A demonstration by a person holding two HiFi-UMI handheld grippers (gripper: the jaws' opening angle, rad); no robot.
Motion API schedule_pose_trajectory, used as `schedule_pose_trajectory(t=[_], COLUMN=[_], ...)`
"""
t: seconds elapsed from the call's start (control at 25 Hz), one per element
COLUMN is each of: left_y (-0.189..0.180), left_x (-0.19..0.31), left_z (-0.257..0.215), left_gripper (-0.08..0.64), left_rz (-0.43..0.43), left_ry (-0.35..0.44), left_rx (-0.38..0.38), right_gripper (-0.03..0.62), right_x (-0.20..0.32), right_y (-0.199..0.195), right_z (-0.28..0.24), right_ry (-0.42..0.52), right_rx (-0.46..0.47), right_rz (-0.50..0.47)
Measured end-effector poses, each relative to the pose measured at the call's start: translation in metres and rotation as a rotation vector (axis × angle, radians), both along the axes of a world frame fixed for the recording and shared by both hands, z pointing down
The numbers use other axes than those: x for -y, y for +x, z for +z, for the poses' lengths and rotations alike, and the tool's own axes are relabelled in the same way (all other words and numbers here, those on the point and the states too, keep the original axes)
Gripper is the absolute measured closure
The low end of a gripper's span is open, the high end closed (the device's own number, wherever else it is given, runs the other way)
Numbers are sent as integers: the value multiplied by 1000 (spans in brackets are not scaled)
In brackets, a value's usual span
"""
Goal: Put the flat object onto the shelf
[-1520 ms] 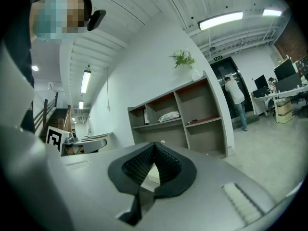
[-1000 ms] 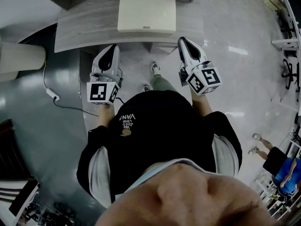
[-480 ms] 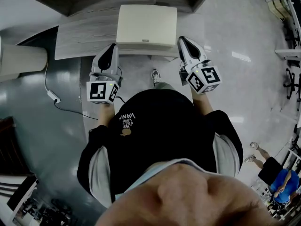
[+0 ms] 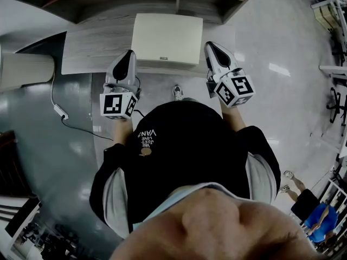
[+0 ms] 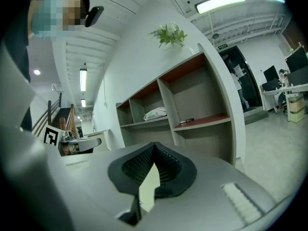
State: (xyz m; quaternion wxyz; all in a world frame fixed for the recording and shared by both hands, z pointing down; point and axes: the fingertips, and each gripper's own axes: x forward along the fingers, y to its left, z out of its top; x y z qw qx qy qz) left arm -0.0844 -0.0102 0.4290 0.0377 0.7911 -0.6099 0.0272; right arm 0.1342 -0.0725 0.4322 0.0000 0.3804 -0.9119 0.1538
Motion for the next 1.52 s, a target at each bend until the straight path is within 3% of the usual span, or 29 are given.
schedule_pose_trajectory(t=[0.8,1.52], left_y=[-11,-42], left_x=[47,107], left_z=[32,53], left_gripper=[560,559], left_rz=[-26,179], left_ry=[-61,-116], left_rx=[38,113], right_gripper=[592,592], right_x=[47,59], right_y=[2,-2], right_z=[41,70], right_ry=[-51,-112], right_rx=[-20,-56], right_rz=[11,278])
